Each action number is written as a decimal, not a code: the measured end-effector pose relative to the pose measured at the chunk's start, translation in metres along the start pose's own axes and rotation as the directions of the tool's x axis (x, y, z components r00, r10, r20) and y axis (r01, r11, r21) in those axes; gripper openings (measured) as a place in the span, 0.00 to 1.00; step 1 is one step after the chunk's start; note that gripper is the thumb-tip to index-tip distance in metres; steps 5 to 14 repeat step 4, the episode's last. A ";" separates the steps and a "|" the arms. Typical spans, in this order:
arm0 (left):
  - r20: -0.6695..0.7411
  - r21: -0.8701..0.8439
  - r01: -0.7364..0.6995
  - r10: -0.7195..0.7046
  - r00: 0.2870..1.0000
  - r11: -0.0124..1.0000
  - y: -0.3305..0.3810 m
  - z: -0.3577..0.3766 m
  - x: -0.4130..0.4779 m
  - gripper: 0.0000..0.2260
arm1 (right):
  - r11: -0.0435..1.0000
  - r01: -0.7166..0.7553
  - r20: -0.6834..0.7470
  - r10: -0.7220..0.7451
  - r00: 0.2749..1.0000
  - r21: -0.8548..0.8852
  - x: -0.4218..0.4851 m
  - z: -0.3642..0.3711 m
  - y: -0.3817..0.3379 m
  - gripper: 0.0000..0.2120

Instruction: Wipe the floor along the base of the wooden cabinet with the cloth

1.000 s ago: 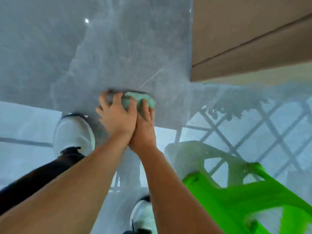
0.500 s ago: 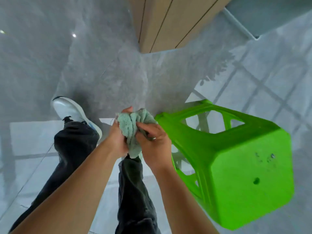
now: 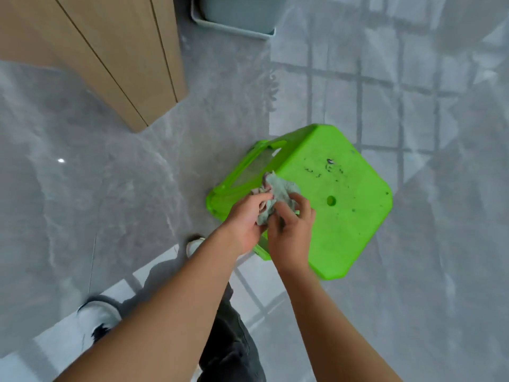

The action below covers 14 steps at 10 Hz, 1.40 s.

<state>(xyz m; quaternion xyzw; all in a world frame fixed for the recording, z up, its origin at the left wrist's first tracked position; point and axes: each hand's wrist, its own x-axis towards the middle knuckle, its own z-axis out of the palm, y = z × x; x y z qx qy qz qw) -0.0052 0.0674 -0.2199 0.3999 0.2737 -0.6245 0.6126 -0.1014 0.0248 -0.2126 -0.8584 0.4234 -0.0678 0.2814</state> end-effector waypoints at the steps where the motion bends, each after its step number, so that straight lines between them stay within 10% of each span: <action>1: 0.146 0.099 0.060 -0.074 0.987 0.993 -0.005 0.017 -0.004 0.10 | 0.997 -0.078 -0.203 0.080 0.976 0.018 -0.004 -0.011 0.007 0.13; 3: -0.153 0.759 -0.214 0.488 0.859 0.615 -0.007 0.012 -0.055 0.18 | 0.908 -0.031 0.281 0.161 0.946 -0.417 -0.017 -0.057 0.021 0.25; 4: -0.031 0.894 -0.227 0.558 0.829 0.387 -0.006 -0.041 -0.131 0.13 | 0.928 -0.130 0.233 0.221 0.947 -0.349 -0.046 -0.081 -0.007 0.31; 14: -0.031 0.894 -0.227 0.558 0.829 0.387 -0.006 -0.041 -0.131 0.13 | 0.928 -0.130 0.233 0.221 0.947 -0.349 -0.046 -0.081 -0.007 0.31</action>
